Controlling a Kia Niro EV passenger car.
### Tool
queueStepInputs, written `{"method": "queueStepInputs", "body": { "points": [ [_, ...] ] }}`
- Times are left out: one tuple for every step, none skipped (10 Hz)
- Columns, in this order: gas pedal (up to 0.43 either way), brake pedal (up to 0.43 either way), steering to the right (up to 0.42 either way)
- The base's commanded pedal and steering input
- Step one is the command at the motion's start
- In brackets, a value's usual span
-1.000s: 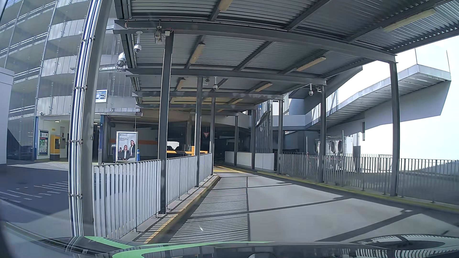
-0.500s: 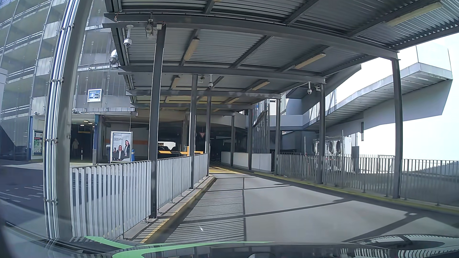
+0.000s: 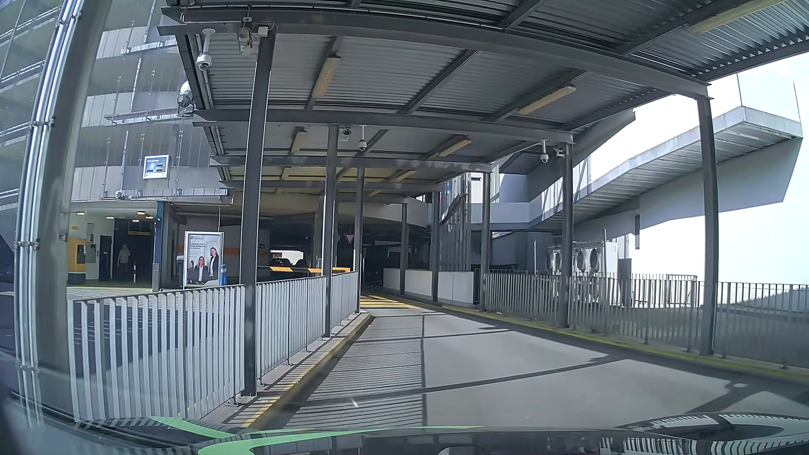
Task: Follow the waypoints while adhering to traffic rules and regulations
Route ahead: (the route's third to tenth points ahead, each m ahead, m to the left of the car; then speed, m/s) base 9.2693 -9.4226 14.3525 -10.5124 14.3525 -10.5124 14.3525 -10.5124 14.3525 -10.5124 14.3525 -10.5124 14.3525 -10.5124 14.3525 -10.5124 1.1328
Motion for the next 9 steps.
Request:
{"method": "queueStepInputs", "body": {
  "points": [
    [0.11,0.0,0.102],
    [0.11,0.0,0.102],
    [0.11,0.0,0.101],
    [0.118,0.0,0.1],
    [0.118,0.0,0.097],
    [0.118,0.0,0.095],
    [0.118,0.0,0.093],
    [0.118,0.0,0.091],
    [0.118,0.0,0.089]
  ]
}}
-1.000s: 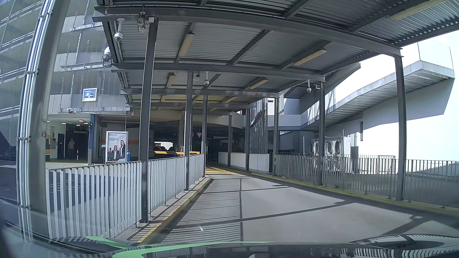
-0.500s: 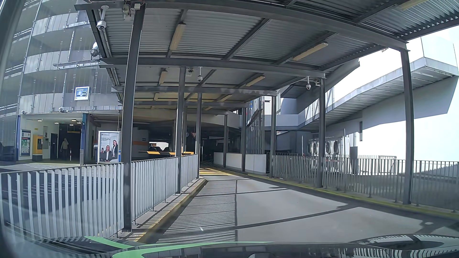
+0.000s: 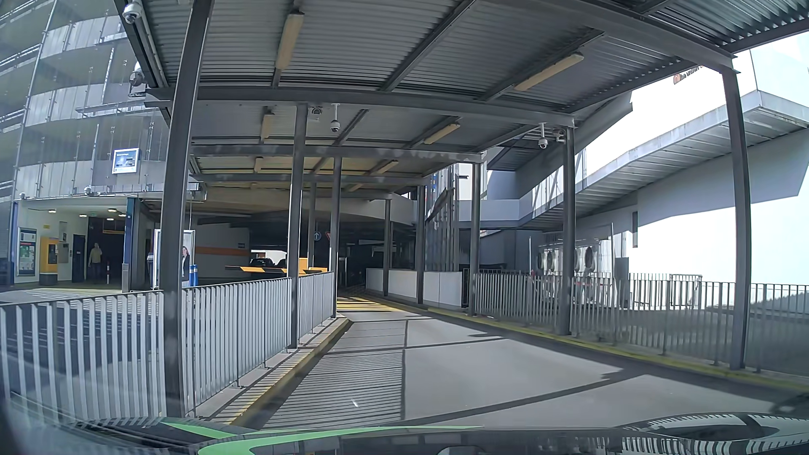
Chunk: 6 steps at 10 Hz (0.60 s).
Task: Follow the waypoints while adhering to traffic rules and regulations
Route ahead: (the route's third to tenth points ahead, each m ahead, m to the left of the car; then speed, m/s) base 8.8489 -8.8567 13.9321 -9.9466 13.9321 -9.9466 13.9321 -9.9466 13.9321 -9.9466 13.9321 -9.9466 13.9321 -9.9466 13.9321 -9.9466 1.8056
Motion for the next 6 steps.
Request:
{"method": "queueStepInputs", "body": {
  "points": [
    [0.118,0.0,0.086],
    [0.118,0.0,0.085],
    [0.11,0.0,0.085],
    [0.11,0.0,0.085],
    [0.11,0.0,0.084],
    [0.11,0.0,0.084]
  ]
}}
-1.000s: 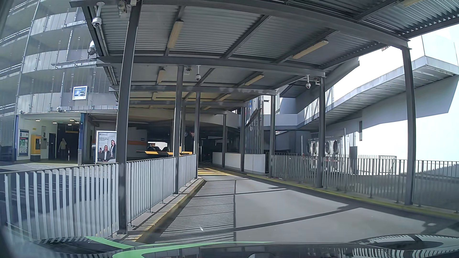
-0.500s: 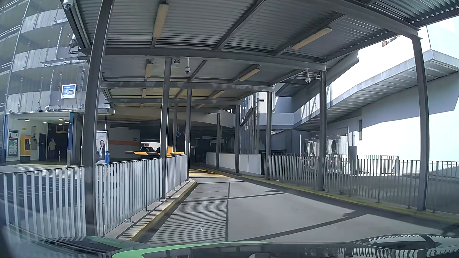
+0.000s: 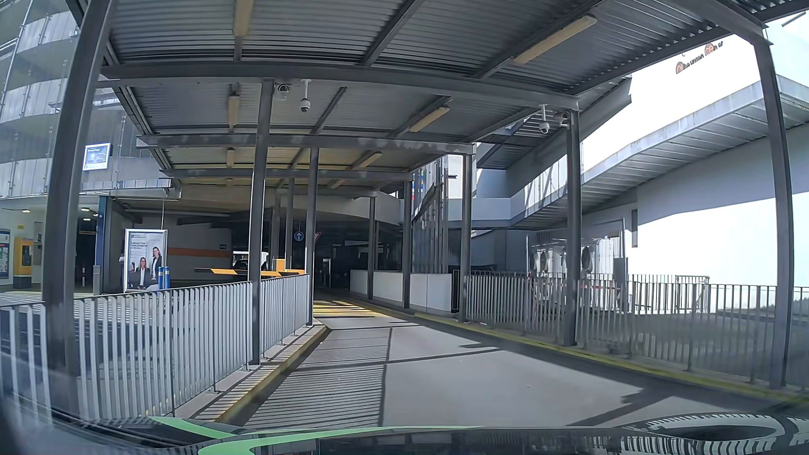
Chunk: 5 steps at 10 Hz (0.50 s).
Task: Follow the waypoints while adhering to traffic rules and regulations
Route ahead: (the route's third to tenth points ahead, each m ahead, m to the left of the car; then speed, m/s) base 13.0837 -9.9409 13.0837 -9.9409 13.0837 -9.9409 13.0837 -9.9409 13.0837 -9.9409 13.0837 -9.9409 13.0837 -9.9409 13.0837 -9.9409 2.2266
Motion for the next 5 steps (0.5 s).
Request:
{"method": "queueStepInputs", "body": {
  "points": [
    [0.11,0.0,0.084],
    [0.098,0.0,0.082],
    [0.098,0.0,0.08],
    [0.087,0.0,0.074],
    [0.079,0.0,0.068]
  ]
}}
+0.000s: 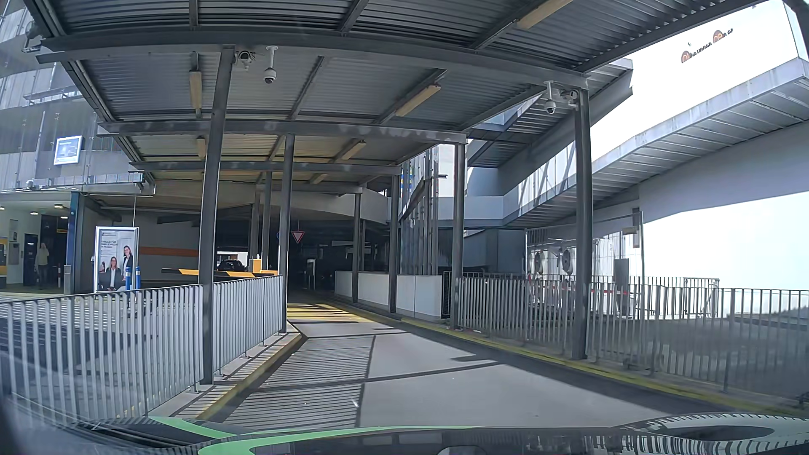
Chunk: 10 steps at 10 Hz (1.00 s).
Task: Follow the waypoints while adhering to traffic rules and regulations
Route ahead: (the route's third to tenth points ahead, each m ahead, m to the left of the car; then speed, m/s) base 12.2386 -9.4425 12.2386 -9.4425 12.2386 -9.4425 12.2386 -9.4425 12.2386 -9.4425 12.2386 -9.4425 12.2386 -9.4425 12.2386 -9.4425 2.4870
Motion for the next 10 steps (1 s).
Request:
{"method": "queueStepInputs", "body": {
  "points": [
    [0.059,0.0,0.058],
    [0.039,0.0,0.046],
    [0.028,0.0,0.031],
    [0.028,0.0,0.019],
    [0.008,0.0,0.01],
    [0.008,0.0,0.001],
    [0.008,0.0,-0.009],
    [0.0,0.0,-0.015],
    [0.0,0.0,-0.023],
    [0.0,0.0,-0.029]
  ]
}}
